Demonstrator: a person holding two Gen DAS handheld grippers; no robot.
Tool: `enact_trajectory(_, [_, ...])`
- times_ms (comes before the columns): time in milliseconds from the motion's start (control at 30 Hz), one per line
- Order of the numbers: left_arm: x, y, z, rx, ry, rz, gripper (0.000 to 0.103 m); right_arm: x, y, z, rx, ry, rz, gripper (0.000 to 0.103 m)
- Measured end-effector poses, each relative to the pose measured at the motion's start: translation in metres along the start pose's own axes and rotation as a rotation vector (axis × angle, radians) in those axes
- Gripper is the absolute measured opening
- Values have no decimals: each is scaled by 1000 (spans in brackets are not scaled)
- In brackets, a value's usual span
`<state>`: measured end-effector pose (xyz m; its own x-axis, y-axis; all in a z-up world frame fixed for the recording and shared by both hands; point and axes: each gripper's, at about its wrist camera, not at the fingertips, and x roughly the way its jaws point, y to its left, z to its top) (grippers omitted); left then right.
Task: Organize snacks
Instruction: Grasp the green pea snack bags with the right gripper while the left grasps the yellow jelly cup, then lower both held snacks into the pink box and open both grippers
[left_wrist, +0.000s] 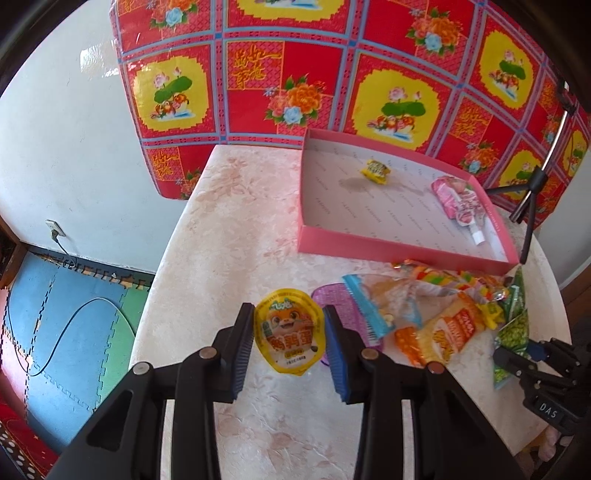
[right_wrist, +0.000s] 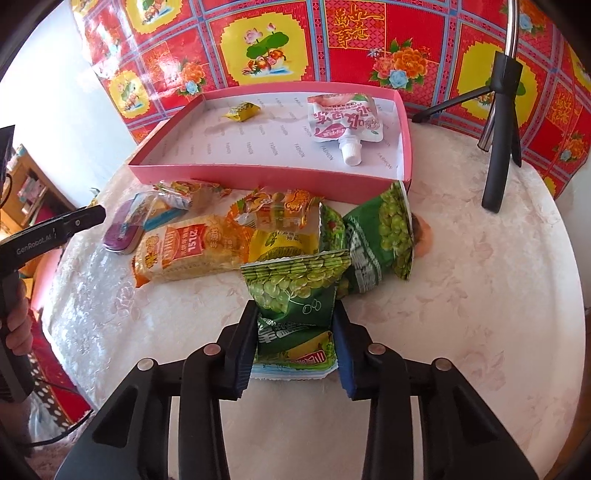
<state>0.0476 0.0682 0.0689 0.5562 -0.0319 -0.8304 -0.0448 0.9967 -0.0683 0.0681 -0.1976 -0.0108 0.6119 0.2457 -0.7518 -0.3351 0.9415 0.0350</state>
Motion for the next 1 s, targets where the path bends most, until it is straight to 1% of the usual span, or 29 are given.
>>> enact_trajectory(133, [-9, -7, 3, 9, -14, -12, 38, -6, -1, -2, 18, 0, 52, 37])
enact_trajectory(267, [-14, -13, 5, 17, -21, -27, 38, -16, -1, -4, 18, -26, 76, 37])
enact_trajectory(633, [-27, -32, 11, 34, -40, -92, 38, -46, -6, 3, 29, -104, 91, 37])
enact_trajectory(1000, [-26, -43, 29, 61, -58, -103, 38, -55, -6, 25, 11, -145, 95, 37])
